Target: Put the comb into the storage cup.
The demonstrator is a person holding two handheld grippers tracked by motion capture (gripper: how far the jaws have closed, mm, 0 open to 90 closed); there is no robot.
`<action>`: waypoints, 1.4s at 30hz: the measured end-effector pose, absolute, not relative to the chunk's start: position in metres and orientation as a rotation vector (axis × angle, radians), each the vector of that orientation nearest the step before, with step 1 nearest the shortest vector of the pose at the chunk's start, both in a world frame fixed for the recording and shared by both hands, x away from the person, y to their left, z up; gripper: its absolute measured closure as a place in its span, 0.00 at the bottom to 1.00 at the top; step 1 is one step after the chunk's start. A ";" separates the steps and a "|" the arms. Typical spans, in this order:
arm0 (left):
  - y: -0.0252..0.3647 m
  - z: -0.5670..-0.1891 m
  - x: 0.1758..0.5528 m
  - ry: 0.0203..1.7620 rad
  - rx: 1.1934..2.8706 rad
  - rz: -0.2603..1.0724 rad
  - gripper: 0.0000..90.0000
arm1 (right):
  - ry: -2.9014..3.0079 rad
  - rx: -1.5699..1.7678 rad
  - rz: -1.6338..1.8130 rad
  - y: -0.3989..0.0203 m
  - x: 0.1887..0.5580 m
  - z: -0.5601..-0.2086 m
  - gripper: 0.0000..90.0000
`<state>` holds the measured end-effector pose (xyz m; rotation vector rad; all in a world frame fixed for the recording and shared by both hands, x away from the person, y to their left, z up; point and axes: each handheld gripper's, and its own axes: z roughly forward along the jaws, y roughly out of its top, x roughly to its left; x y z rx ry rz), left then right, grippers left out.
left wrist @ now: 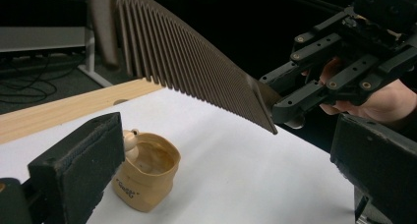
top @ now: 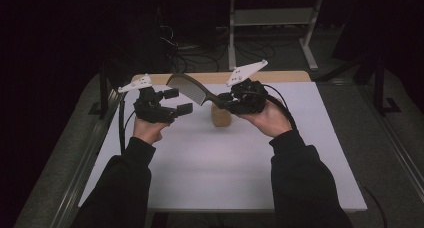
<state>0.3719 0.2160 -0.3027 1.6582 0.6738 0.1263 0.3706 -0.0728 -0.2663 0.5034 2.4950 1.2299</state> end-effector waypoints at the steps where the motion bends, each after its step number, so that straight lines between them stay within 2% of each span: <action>1: 0.216 -0.303 0.373 0.675 1.656 0.125 0.00 | 2.495 0.501 1.231 -0.073 0.371 -0.266 0.79; 15: 0.216 -0.304 0.383 0.704 1.594 0.088 0.10 | 2.507 0.496 1.239 -0.064 0.374 -0.272 0.79; 20: 0.216 -0.303 0.385 0.725 1.579 0.088 0.18 | 2.511 0.493 1.233 -0.060 0.375 -0.275 0.79; 24: 0.217 -0.303 0.387 0.716 1.565 0.073 0.31 | 2.512 0.496 1.236 -0.057 0.376 -0.277 0.79; 27: 0.217 -0.303 0.388 0.727 1.546 0.060 0.37 | 2.509 0.496 1.240 -0.054 0.377 -0.279 0.79; 42: 0.217 -0.306 0.390 0.791 1.570 0.046 0.56 | 2.507 0.521 1.234 -0.045 0.382 -0.287 0.79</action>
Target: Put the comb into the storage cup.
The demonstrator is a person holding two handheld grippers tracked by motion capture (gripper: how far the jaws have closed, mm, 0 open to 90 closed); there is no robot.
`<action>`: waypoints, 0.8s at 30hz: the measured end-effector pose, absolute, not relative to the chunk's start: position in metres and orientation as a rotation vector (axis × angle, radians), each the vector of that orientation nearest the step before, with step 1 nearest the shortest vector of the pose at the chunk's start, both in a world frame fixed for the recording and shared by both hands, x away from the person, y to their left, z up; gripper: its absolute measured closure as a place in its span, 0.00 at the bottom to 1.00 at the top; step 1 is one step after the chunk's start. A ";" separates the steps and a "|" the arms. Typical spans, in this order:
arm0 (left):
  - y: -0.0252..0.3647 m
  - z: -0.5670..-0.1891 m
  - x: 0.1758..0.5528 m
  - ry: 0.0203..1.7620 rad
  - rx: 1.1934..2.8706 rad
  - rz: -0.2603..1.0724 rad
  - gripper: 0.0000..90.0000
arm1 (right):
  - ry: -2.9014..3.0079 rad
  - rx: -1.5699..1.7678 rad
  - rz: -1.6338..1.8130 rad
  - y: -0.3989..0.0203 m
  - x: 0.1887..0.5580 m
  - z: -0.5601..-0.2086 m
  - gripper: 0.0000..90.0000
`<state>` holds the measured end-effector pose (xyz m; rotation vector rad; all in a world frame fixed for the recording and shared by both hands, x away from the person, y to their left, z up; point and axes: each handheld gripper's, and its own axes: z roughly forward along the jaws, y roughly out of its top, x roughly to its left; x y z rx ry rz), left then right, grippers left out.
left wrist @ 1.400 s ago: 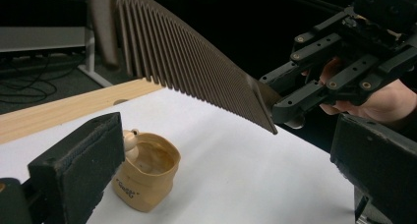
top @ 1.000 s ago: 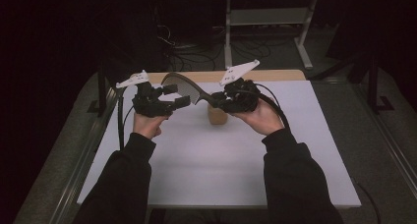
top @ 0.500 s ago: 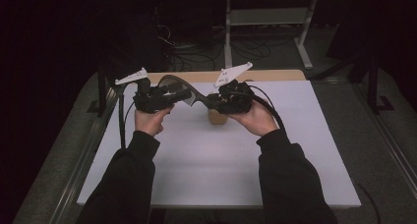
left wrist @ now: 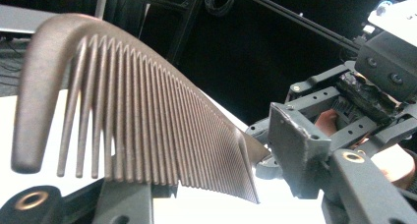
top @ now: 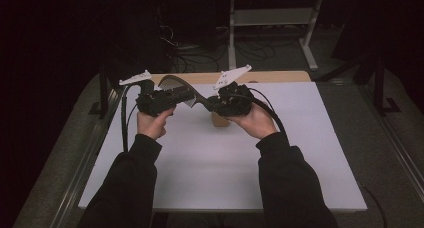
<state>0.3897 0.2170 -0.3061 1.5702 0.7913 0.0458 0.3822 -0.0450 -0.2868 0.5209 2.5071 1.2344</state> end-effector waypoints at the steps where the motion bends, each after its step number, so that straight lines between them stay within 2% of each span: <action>1: 0.217 -0.306 0.390 0.789 1.566 0.040 0.57 | 2.508 0.519 1.235 -0.045 0.382 -0.287 0.79; 5: 0.217 -0.306 0.390 0.791 1.568 0.037 0.61 | 2.515 0.526 1.232 -0.045 0.383 -0.289 0.79; 12: 0.216 -0.308 0.391 0.821 1.567 0.041 0.75 | 2.516 0.536 1.232 -0.047 0.385 -0.292 0.79; 19: 0.216 -0.308 0.391 0.830 1.561 0.056 0.83 | 2.515 0.546 1.237 -0.047 0.387 -0.293 0.79; 24: 0.215 -0.310 0.394 0.817 1.548 0.015 0.87 | 2.523 0.546 1.224 -0.048 0.388 -0.295 0.79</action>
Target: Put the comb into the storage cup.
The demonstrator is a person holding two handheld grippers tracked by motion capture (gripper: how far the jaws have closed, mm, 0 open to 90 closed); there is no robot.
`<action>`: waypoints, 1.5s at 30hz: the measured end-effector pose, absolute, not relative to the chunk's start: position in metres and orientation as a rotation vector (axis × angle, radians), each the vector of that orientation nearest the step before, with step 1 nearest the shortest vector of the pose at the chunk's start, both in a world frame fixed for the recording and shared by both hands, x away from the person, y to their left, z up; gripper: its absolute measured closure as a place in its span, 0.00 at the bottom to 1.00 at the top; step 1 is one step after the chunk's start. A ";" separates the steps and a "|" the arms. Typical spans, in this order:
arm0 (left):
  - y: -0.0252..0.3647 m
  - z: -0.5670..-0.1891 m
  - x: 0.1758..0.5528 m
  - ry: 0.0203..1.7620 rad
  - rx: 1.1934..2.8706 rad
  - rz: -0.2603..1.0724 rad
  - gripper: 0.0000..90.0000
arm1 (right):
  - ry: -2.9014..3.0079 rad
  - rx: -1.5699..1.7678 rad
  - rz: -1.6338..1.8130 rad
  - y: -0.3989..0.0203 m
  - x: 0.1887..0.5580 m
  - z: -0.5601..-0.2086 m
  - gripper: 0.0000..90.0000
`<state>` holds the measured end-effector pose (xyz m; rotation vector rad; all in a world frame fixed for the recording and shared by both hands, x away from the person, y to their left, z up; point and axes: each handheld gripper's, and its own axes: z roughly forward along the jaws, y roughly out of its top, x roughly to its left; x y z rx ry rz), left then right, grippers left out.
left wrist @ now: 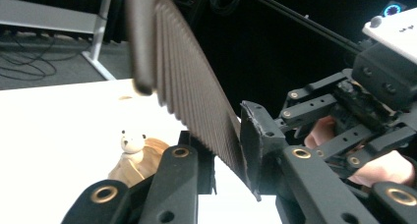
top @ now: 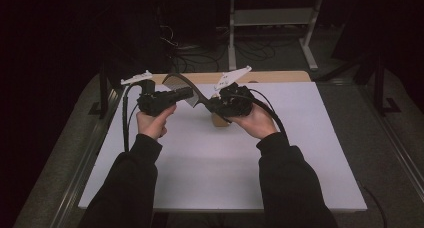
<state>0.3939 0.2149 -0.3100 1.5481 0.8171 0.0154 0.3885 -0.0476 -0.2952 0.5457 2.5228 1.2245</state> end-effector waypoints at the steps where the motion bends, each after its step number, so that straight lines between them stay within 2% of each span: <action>1: 0.215 -0.310 0.394 0.812 1.540 0.006 0.89 | 2.521 0.551 1.226 -0.047 0.389 -0.296 0.79; 7: 0.212 -0.310 0.397 0.804 1.507 -0.044 0.97 | 2.513 0.559 1.205 -0.045 0.391 -0.299 0.79; 18: 0.208 -0.298 0.398 0.777 1.556 0.019 0.97 | 2.503 0.600 1.238 -0.046 0.394 -0.300 0.77; 22: 0.211 -0.290 0.401 0.757 1.549 0.026 0.97 | 2.516 0.625 1.207 -0.050 0.396 -0.302 0.68; 25: 0.212 -0.285 0.402 0.748 1.565 0.048 0.97 | 2.524 0.650 1.218 -0.055 0.398 -0.304 0.54; 30: 0.214 -0.280 0.403 0.738 1.569 0.065 0.97 | 2.515 0.716 1.239 -0.065 0.401 -0.306 0.38; 38: 0.217 -0.276 0.407 0.733 1.584 0.075 0.97 | 2.490 0.798 1.223 -0.083 0.402 -0.316 0.00; 45: 0.218 -0.271 0.411 0.730 1.578 0.089 0.97 | 2.475 0.847 1.239 -0.105 0.399 -0.329 0.00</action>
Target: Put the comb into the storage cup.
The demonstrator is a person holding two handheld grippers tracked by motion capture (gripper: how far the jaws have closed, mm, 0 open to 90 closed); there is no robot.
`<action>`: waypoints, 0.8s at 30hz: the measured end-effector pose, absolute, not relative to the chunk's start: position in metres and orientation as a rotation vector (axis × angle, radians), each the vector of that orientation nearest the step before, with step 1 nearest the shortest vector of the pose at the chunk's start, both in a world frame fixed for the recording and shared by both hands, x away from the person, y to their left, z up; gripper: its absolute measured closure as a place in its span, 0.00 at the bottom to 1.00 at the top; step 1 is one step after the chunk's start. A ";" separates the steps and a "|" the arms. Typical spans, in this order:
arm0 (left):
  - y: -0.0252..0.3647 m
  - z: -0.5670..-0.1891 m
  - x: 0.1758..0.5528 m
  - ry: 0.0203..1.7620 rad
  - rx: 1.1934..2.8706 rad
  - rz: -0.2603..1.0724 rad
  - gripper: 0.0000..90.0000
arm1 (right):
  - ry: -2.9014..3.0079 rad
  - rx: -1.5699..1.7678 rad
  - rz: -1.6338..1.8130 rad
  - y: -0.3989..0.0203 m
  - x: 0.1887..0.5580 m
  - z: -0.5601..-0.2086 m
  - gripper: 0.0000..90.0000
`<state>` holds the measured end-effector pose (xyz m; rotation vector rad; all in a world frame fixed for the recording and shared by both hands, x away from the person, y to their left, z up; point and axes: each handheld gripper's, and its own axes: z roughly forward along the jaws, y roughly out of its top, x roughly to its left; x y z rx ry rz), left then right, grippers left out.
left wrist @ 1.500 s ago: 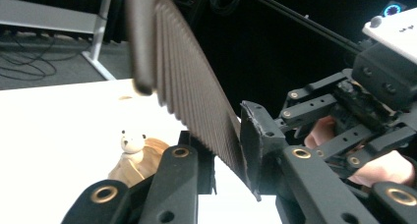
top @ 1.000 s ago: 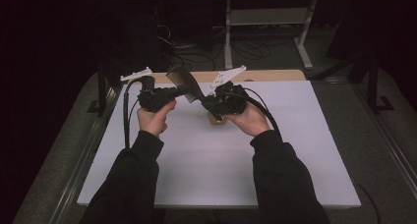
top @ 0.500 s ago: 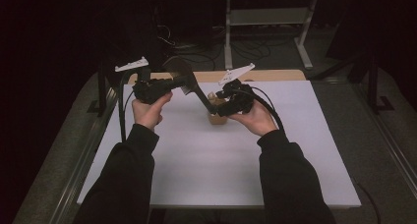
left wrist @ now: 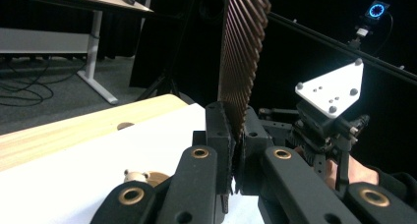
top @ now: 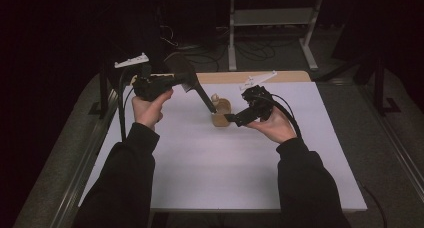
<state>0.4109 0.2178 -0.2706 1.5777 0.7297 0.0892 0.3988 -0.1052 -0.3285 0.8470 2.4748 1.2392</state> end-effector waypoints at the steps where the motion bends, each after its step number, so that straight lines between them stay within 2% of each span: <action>1: 0.218 -0.270 0.411 0.726 1.578 0.089 0.97 | 2.472 0.852 1.241 -0.108 0.398 -0.330 0.00; 24: 0.203 -0.248 0.425 0.677 1.608 0.153 0.97 | 2.383 0.935 1.350 -0.170 0.365 -0.356 0.00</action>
